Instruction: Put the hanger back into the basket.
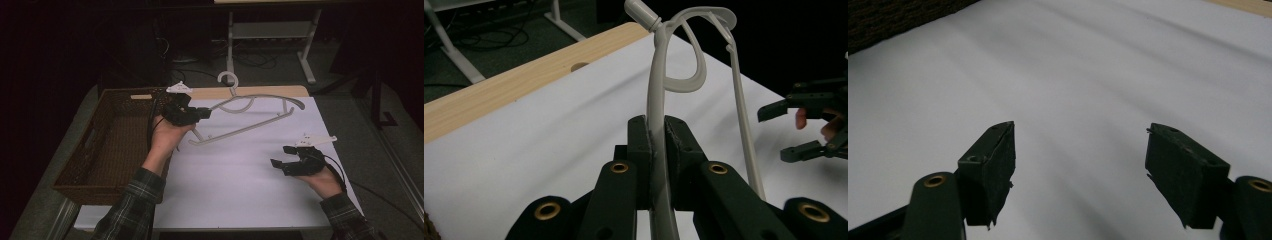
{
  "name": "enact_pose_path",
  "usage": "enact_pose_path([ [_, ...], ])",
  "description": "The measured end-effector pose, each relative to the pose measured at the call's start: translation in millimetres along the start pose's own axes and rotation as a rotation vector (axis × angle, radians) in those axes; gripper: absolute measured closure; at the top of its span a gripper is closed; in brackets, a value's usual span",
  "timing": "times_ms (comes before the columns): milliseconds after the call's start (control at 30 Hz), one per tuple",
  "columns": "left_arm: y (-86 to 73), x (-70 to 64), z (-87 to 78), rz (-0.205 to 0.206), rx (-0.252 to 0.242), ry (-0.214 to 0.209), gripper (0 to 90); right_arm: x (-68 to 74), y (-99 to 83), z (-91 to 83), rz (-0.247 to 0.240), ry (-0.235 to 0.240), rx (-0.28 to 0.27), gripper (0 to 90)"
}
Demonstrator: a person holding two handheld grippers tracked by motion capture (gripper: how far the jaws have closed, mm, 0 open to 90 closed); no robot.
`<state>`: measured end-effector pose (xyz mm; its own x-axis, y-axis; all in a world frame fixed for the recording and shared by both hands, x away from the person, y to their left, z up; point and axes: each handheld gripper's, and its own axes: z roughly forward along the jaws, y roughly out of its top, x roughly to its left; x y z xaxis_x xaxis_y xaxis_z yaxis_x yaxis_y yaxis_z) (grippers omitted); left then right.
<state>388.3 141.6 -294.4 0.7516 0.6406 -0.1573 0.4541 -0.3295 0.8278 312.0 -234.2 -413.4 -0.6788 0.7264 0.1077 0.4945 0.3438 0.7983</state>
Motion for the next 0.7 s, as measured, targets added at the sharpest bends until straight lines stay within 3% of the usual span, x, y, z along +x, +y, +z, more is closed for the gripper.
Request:
enact_pose_path([
  [300,4.0,0.6,-23.4,0.002,-0.001,0.008,83.1,0.5,-0.4,-1.2,-0.001,-0.004,-0.002,27.6],
  [700,-13.5,30.9,-78.1,-0.036,-0.034,0.062,83.0,10.2,-5.3,-10.1,0.000,-0.008,-0.022,23.1],
])
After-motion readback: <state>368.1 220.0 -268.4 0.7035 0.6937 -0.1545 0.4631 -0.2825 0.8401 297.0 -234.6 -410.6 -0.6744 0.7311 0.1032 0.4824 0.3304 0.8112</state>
